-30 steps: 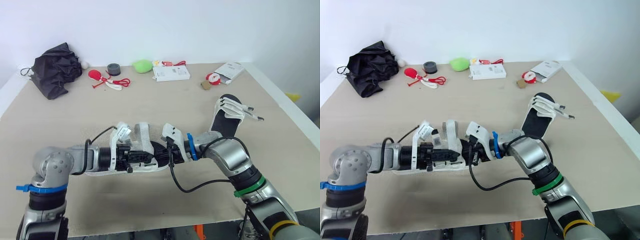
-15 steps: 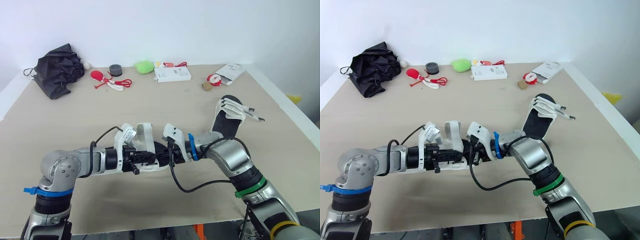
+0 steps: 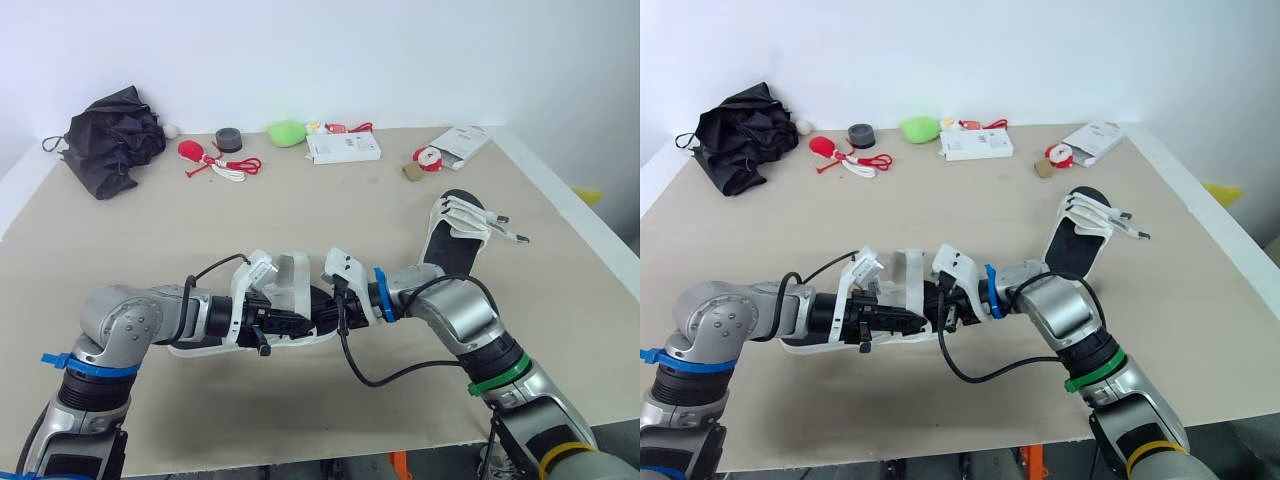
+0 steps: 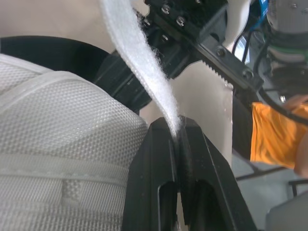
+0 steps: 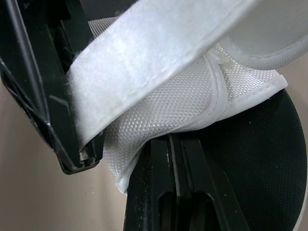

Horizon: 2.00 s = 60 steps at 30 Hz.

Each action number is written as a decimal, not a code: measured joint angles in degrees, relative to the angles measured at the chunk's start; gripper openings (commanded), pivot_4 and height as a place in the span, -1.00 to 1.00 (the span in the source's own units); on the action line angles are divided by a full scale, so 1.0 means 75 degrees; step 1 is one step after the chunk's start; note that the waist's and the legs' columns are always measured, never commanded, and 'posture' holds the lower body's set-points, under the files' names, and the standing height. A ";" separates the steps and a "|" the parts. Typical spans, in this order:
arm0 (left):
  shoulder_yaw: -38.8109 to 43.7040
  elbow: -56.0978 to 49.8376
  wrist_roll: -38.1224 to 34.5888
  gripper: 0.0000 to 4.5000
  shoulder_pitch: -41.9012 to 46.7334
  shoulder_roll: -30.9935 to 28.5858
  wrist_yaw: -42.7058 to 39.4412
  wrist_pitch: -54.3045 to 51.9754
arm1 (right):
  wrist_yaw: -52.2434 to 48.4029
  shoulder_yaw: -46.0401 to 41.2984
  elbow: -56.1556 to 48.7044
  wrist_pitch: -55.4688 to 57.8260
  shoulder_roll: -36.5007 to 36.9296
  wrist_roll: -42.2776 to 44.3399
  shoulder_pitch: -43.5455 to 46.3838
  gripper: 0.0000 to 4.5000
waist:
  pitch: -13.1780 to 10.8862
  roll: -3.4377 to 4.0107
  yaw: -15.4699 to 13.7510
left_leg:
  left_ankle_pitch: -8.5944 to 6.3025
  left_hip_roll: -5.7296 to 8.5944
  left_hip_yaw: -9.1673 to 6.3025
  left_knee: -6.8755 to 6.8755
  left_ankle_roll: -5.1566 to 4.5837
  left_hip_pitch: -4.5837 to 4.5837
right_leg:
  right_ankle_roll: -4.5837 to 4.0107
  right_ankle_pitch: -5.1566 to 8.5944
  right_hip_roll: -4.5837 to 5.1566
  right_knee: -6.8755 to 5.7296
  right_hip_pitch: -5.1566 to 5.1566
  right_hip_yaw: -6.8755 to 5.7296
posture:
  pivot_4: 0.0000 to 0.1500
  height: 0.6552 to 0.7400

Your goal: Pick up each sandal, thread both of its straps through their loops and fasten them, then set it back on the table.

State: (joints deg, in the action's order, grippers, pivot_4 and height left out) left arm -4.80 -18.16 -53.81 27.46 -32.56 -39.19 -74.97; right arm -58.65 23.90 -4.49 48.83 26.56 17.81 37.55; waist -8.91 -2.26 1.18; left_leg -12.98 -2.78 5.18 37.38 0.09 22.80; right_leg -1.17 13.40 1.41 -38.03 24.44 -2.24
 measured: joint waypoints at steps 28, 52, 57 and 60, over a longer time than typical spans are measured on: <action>0.0864 0.1236 -0.0402 0.13 0.0729 0.0825 -0.0109 -0.0822 | 0.0003 -0.0033 0.0046 -0.0074 -0.0023 -0.0005 0.0018 -1.00 | -0.0019 -0.0011 0.0002 | 0.0006 0.0001 -0.0002 0.0002 -0.0010 0.0002 | 0.0027 -0.0006 0.0002 0.0002 0.0000 -0.0002 | 1.00 1.00; 0.0692 0.1153 0.0079 -0.97 0.0708 0.0780 0.0303 -0.0470 | 0.0003 -0.0033 0.0016 -0.0079 -0.0046 0.0003 0.0004 -1.00 | -0.0022 -0.0013 0.0005 | 0.0000 -0.0005 -0.0001 -0.0005 0.0000 0.0007 | 0.0013 0.0003 0.0001 0.0002 0.0010 -0.0002 | 1.00 1.00; 0.0475 0.0823 0.0085 -0.97 0.0505 0.0543 0.0005 -0.0294 | -0.0013 -0.0024 0.0007 -0.0080 -0.0071 0.0015 0.0003 -1.00 | -0.0022 -0.0013 0.0014 | -0.0002 -0.0008 -0.0001 -0.0018 0.0004 0.0008 | 0.0000 0.0011 -0.0004 0.0002 0.0019 -0.0002 | 1.00 1.00; 0.0326 0.0689 0.0154 -0.97 0.0348 0.0386 -0.0163 -0.0073 | -0.0012 -0.0010 -0.0008 -0.0080 -0.0084 0.0023 0.0001 -1.00 | -0.0022 -0.0013 0.0019 | -0.0005 -0.0011 0.0000 -0.0026 0.0008 0.0008 | -0.0003 0.0017 -0.0008 0.0002 0.0024 -0.0002 | 1.00 1.00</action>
State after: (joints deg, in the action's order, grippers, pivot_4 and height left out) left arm -2.36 -12.99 -52.65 30.08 -29.66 -40.41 -75.51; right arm -58.74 23.83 -4.55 48.23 25.94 17.98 37.56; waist -9.08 -2.36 1.33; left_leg -13.02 -2.86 5.17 37.19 0.15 22.86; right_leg -1.19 13.53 1.35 -38.02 24.63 -2.25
